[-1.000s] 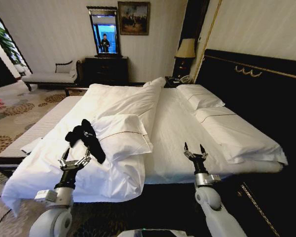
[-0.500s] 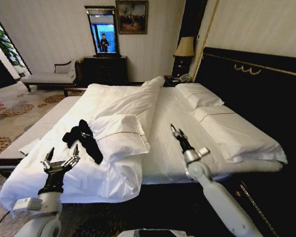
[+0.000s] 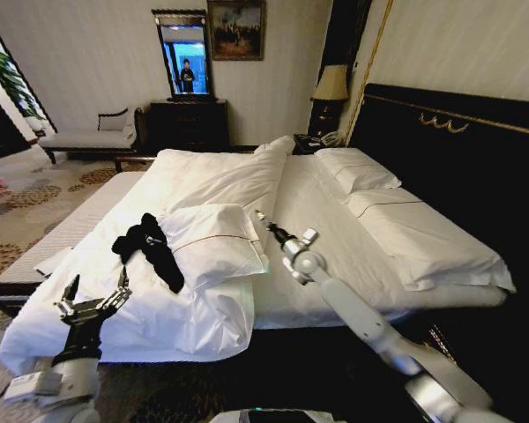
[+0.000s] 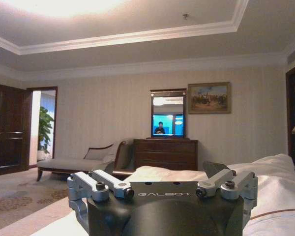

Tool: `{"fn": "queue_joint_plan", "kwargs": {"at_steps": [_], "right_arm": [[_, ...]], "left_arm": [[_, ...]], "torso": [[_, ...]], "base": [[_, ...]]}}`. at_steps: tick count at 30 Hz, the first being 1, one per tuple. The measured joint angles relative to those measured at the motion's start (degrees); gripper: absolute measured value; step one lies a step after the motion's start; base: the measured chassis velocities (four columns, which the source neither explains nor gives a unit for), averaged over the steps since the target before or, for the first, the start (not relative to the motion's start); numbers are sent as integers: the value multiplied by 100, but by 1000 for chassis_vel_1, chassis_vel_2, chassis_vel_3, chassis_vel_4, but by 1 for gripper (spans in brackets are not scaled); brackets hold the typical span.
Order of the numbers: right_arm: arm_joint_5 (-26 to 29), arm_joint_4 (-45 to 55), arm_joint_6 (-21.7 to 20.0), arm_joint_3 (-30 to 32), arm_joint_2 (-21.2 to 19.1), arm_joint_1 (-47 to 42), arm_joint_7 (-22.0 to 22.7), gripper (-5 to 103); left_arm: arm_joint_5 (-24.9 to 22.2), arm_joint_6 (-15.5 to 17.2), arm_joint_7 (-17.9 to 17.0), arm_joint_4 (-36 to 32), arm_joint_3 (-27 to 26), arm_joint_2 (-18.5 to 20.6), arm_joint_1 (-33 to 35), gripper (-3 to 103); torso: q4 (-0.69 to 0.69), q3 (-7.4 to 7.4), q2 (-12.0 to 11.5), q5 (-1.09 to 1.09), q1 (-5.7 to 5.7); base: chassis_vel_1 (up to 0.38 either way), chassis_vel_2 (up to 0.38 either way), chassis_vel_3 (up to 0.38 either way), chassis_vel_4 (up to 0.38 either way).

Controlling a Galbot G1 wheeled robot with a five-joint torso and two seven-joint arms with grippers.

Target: Fold the clothes on the bed.

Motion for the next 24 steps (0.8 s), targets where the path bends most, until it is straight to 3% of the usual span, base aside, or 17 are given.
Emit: {"fn": "queue_joint_plan", "kwargs": {"at_steps": [7,24], "right_arm": [[-55,-497,-9,-390,525,449,20,100],[-418,-2117,-102,-964,1300,1470,-114,100]], "left_arm": [[-183,-69,-6,112,-176,-48,44,100],[-476,-87,-16,217,-512,-46,11,100]], "torso": [[-2,0,0,-1,0],[-2,0,0,0,0]], "base": [[0,0,0,0],[0,0,0,0]]}}
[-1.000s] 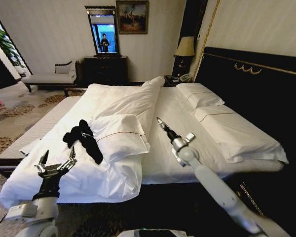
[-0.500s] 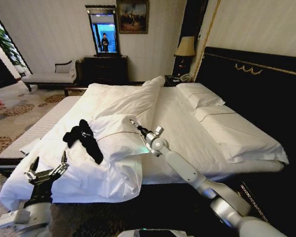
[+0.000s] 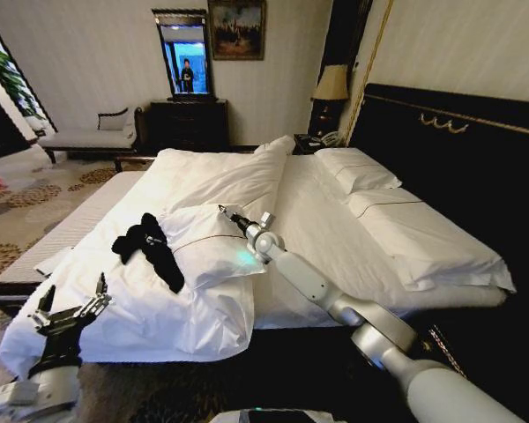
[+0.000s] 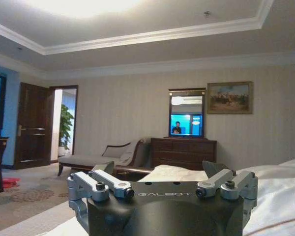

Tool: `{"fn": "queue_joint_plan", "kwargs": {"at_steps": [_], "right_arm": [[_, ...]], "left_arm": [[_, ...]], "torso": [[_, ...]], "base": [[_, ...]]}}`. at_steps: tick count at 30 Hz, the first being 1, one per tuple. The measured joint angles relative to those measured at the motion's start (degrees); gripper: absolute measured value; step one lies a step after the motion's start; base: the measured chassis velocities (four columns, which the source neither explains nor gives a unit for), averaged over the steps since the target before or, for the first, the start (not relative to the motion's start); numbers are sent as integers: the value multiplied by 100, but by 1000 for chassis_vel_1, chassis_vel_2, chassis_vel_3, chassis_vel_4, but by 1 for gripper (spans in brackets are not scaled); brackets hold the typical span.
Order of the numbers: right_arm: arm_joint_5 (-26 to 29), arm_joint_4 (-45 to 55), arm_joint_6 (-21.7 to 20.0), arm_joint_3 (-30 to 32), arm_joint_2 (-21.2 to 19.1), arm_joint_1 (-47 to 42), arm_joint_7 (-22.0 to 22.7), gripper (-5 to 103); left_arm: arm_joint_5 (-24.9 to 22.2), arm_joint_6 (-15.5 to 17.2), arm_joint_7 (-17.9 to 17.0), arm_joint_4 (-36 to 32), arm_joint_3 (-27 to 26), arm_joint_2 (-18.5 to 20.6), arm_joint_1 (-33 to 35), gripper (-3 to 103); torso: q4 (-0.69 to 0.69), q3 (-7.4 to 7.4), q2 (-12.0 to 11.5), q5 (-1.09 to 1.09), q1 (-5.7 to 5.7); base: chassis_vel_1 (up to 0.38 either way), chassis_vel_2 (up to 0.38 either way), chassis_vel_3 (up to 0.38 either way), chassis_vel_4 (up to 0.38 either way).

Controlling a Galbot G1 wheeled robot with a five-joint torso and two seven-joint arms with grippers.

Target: Fold the clothes on the bed.

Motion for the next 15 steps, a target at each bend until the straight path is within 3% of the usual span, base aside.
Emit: {"fn": "queue_joint_plan", "kwargs": {"at_steps": [15], "right_arm": [[-155,-702,-139,-425,717,523,-266,99]], "left_arm": [[-326,-89,-11,145,-498,-39,11,100]], "torso": [[1,0,0,-1,0]], "base": [[0,0,0,0]]}}
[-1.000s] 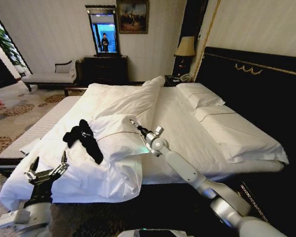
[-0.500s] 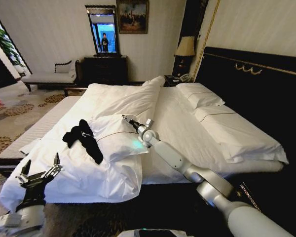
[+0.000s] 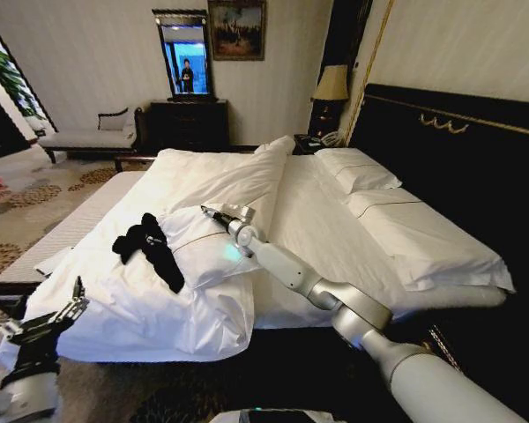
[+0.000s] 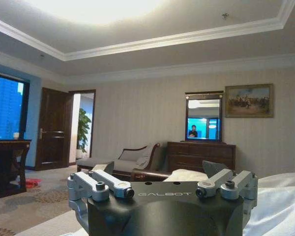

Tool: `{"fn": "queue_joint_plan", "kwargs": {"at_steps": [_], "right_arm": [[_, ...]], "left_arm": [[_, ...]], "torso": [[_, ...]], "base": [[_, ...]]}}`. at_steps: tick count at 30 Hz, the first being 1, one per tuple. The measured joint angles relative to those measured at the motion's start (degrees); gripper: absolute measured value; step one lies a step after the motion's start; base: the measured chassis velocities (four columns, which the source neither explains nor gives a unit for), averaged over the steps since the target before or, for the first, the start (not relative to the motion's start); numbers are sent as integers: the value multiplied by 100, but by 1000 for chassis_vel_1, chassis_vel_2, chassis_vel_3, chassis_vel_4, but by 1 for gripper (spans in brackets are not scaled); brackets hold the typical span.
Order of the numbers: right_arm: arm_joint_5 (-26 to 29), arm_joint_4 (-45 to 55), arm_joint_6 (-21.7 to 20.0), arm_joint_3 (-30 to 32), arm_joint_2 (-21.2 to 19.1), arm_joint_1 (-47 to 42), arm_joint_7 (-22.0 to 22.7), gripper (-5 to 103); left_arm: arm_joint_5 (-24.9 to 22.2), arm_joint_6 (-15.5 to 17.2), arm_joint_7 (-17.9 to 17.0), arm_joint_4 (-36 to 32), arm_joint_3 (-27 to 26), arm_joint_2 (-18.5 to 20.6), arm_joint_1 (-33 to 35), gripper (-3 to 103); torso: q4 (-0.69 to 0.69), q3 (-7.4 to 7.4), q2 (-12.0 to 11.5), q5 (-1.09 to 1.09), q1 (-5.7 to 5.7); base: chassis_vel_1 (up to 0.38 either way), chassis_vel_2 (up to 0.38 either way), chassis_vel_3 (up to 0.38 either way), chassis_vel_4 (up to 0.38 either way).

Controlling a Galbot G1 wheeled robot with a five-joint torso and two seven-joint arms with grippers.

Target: Fold the clothes on the bed.

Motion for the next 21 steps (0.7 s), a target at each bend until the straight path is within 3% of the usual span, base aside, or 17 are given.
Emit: {"fn": "queue_joint_plan", "kwargs": {"at_steps": [1,4,6,9,11,12,15,18,20,21], "right_arm": [[0,0,0,0,0,0,0,99],[-62,-39,29,-66,34,3,-130,84],[-64,-36,38,-69,31,3,-135,84],[-70,2,120,-68,-19,2,-192,68],[-71,9,140,-66,-31,0,-208,68],[-75,31,202,-52,-54,-11,-257,57],[-79,49,297,-20,-69,-31,-319,51],[-85,132,449,58,-114,-72,-358,35],[-85,184,491,85,-146,-88,-358,35],[-85,325,578,149,-226,-130,-352,24]], "left_arm": [[0,0,0,0,0,0,0,100],[-62,-37,0,16,-68,-4,27,100],[-74,-43,0,22,-84,-1,32,100],[-104,-56,-1,54,-124,11,25,100],[-105,-56,-1,61,-124,12,19,100],[-105,-56,-5,73,-122,12,8,100],[-103,-56,-8,75,-99,11,-6,100],[-90,-49,-13,80,-72,12,-40,100],[-89,-45,-14,83,-71,15,-49,100],[-90,-37,-17,91,-70,27,-63,100]], "torso": [[0,0,0,0,0],[0,0,0,1,0],[0,0,0,1,0],[0,0,0,1,0],[0,0,0,1,0],[0,0,0,1,0],[0,0,0,1,0],[2,0,0,1,0],[2,0,0,1,0],[2,0,0,1,0]], "base": [[0,0,0,0],[0,0,0,0],[0,0,0,0],[0,0,0,0],[0,0,0,0],[0,0,0,0],[0,0,0,0],[0,0,0,0],[0,0,0,0],[0,0,0,0]]}}
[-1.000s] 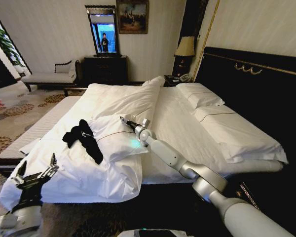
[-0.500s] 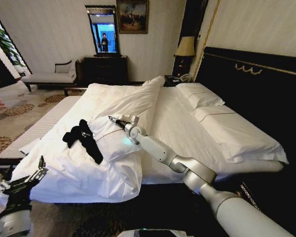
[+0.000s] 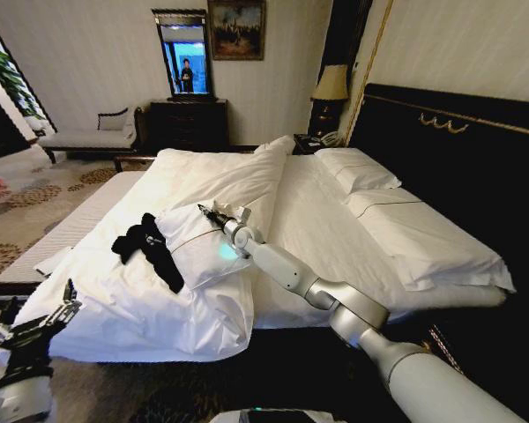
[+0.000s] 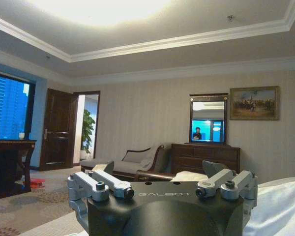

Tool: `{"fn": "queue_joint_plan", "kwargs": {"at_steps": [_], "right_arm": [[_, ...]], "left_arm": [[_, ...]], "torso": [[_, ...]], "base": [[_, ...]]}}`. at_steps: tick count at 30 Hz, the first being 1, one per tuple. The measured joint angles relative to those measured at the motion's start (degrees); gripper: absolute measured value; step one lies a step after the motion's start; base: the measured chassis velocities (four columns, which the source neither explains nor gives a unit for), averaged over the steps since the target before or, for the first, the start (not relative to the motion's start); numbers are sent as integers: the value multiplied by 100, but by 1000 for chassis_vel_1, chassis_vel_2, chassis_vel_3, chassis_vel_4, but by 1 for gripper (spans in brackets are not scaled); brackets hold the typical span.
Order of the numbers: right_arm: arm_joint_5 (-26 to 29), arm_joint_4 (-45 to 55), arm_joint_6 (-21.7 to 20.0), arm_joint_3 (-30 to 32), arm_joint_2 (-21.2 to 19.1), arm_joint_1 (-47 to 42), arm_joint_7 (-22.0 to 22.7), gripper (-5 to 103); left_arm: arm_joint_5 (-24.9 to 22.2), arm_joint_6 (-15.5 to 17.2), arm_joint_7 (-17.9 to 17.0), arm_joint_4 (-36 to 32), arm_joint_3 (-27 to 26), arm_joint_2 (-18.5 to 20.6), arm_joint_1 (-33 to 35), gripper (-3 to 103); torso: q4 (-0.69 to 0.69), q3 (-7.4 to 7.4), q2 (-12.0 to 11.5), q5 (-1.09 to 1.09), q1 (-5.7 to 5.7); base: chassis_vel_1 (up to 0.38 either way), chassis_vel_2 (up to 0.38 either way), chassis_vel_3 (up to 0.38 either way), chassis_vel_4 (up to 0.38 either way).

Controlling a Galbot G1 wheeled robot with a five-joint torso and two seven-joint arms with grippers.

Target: Fold the clothes on the bed.

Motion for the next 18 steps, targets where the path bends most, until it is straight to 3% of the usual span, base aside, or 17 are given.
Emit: {"fn": "queue_joint_plan", "kwargs": {"at_steps": [3,5,6,7,10,13,18], "right_arm": [[41,594,165,271,-258,-173,107,14],[49,705,188,318,-307,-208,135,14],[73,1225,271,513,-542,-390,258,3],[107,1559,301,612,-716,-529,337,2],[171,2035,321,738,-1001,-764,432,0],[200,2569,323,807,-1539,-1149,495,0],[109,2621,262,796,-1664,-1286,706,-3]], "left_arm": [[-14,18,-7,34,16,38,-57,100],[-17,20,-8,42,24,45,-69,100],[-29,30,-16,77,62,78,-121,100],[-37,43,-20,119,101,104,-181,100],[-42,65,-21,183,170,140,-274,100],[-26,116,-37,331,364,210,-474,100],[63,136,-44,425,547,245,-591,100]], "torso": [[0,0,0,1,0],[0,0,0,1,0],[-4,-1,0,1,0],[-1,-1,1,2,0],[-2,-1,1,2,-1],[-5,-1,1,2,-1],[-5,-1,1,2,-1]], "base": [[0,0,0,0],[0,0,0,0],[0,0,0,0],[0,0,0,0],[0,0,0,0],[0,0,0,0],[0,0,0,0]]}}
